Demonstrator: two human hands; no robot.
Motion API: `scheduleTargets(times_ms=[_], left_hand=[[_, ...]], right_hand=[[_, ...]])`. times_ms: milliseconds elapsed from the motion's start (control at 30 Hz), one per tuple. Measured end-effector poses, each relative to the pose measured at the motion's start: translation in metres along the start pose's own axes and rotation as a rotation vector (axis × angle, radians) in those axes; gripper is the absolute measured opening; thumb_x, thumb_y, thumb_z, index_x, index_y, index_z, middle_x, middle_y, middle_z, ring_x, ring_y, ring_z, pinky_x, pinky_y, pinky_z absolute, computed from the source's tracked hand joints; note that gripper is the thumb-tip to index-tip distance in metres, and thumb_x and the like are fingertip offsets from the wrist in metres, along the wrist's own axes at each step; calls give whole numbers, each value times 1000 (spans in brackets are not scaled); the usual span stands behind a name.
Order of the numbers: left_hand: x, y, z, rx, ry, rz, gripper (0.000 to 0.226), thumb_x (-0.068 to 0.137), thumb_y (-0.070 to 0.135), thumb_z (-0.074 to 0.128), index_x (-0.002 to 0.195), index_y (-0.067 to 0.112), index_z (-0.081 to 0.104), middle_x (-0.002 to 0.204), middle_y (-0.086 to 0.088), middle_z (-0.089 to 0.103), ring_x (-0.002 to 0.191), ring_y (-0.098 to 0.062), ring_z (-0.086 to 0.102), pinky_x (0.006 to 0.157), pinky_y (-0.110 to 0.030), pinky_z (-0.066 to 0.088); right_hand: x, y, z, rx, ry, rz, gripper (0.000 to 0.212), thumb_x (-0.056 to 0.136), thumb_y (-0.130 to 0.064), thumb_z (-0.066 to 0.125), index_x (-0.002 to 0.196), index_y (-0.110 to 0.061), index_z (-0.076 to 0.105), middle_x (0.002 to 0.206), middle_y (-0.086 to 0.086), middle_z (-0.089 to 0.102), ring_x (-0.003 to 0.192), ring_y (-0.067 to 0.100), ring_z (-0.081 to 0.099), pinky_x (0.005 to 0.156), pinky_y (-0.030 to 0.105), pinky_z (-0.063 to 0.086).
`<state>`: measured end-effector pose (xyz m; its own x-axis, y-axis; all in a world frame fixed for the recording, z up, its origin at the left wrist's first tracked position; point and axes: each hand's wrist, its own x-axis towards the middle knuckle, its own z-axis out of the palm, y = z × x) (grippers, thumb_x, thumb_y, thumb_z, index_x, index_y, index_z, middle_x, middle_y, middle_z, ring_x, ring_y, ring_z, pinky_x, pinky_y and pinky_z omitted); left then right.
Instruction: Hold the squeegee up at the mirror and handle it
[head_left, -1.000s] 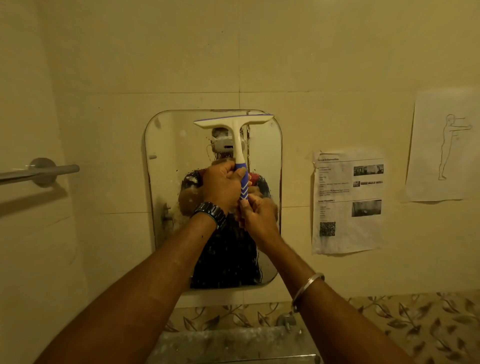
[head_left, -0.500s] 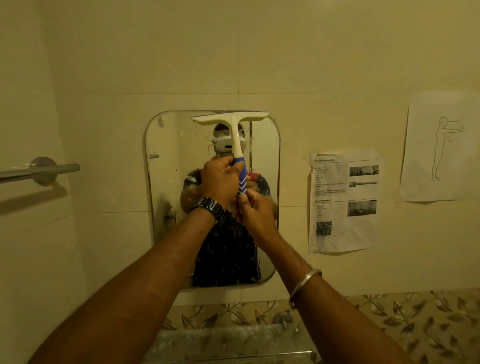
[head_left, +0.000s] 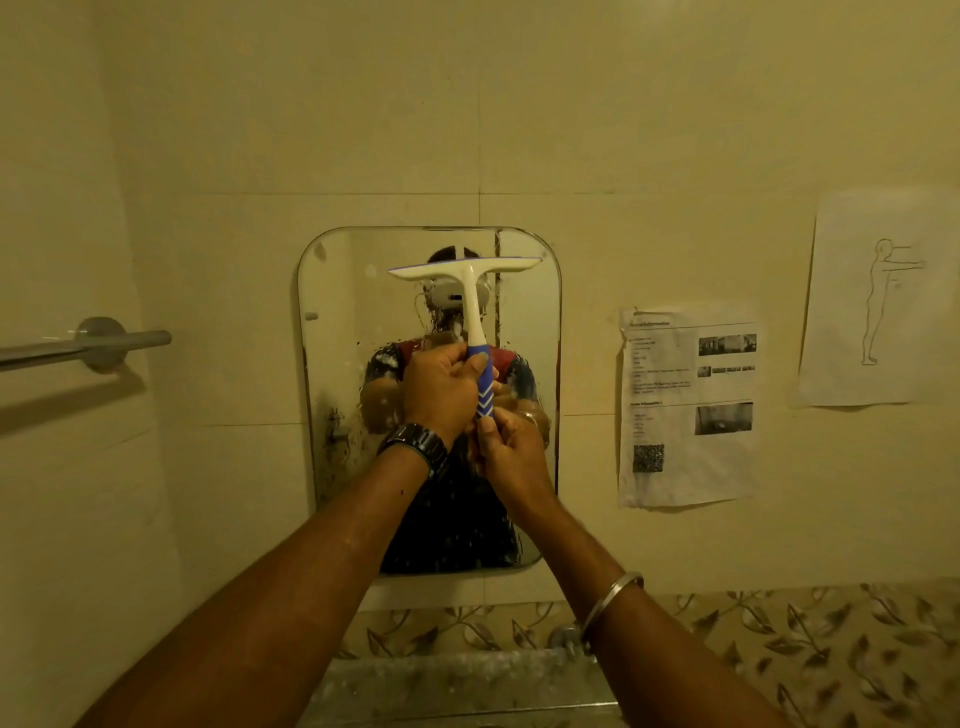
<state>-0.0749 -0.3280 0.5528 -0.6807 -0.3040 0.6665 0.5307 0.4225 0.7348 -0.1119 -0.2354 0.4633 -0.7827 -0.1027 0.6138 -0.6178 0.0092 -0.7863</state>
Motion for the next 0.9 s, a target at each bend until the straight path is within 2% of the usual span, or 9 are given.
scheduleTargets(times_ms=[67, 167, 333, 433, 500, 633, 700, 800, 900], left_hand=[[9, 11, -2, -23, 1, 30, 20, 99, 18, 68, 113, 7, 75, 98, -1, 76, 75, -2, 72, 68, -22, 63], [18, 21, -1, -40, 7, 29, 21, 97, 19, 70, 113, 7, 76, 102, -9, 78, 88, -21, 76, 80, -42, 65], [9, 0, 8, -14, -12, -28, 21, 97, 18, 70, 113, 7, 75, 97, 0, 75, 79, -8, 72, 68, -21, 62], [-6, -16, 9, -22, -41, -78, 23, 97, 17, 70, 117, 8, 75, 105, -3, 76, 92, -18, 73, 82, -36, 64], [-12, -20, 10, -38, -41, -86, 24, 98, 16, 69, 119, 7, 74, 105, -3, 76, 91, -18, 73, 84, -38, 64], [-7, -6, 9, 29, -12, 14, 22, 98, 19, 69, 116, 8, 75, 101, -2, 75, 80, -6, 69, 69, -18, 57], [3, 7, 8, 19, -2, 42, 21, 97, 21, 70, 114, 9, 75, 101, -2, 76, 81, -6, 71, 72, -26, 62], [15, 20, 10, -5, 11, 25, 25, 97, 24, 70, 116, 9, 75, 107, -7, 77, 90, -20, 75, 82, -41, 65], [19, 16, 16, -59, 7, -14, 25, 96, 22, 71, 116, 8, 75, 105, -8, 78, 88, -21, 76, 82, -44, 65]], right_hand=[[8, -12, -3, 12, 13, -30, 29, 109, -27, 47, 94, -9, 63, 75, 7, 64, 64, 17, 58, 59, 27, 50], [17, -20, -5, -7, 30, -48, 31, 109, -25, 46, 92, -6, 63, 76, 9, 64, 64, 16, 58, 59, 23, 50], [9, 2, 0, 10, 37, 39, 29, 109, -23, 46, 88, -10, 62, 75, 6, 62, 62, 13, 55, 59, 25, 47], [-7, 19, 4, 17, 24, 67, 29, 108, -23, 47, 85, -13, 61, 73, 5, 61, 62, 13, 54, 59, 27, 46], [-13, 23, 4, 2, 25, 70, 29, 108, -24, 47, 84, -14, 61, 73, 4, 61, 63, 14, 54, 60, 29, 46], [-8, 8, -3, 4, 36, 16, 30, 109, -26, 45, 89, -11, 61, 74, 4, 62, 64, 15, 56, 59, 24, 48], [3, -5, -7, -2, 44, -15, 31, 110, -26, 45, 90, -9, 62, 75, 5, 62, 64, 14, 57, 58, 22, 48], [18, -18, -12, -28, 75, -45, 29, 109, -23, 46, 88, -12, 64, 76, 7, 64, 65, 14, 59, 59, 21, 50], [21, -15, -14, -31, 94, -39, 30, 109, -21, 47, 86, -12, 64, 74, 5, 64, 63, 11, 58, 57, 20, 50]])
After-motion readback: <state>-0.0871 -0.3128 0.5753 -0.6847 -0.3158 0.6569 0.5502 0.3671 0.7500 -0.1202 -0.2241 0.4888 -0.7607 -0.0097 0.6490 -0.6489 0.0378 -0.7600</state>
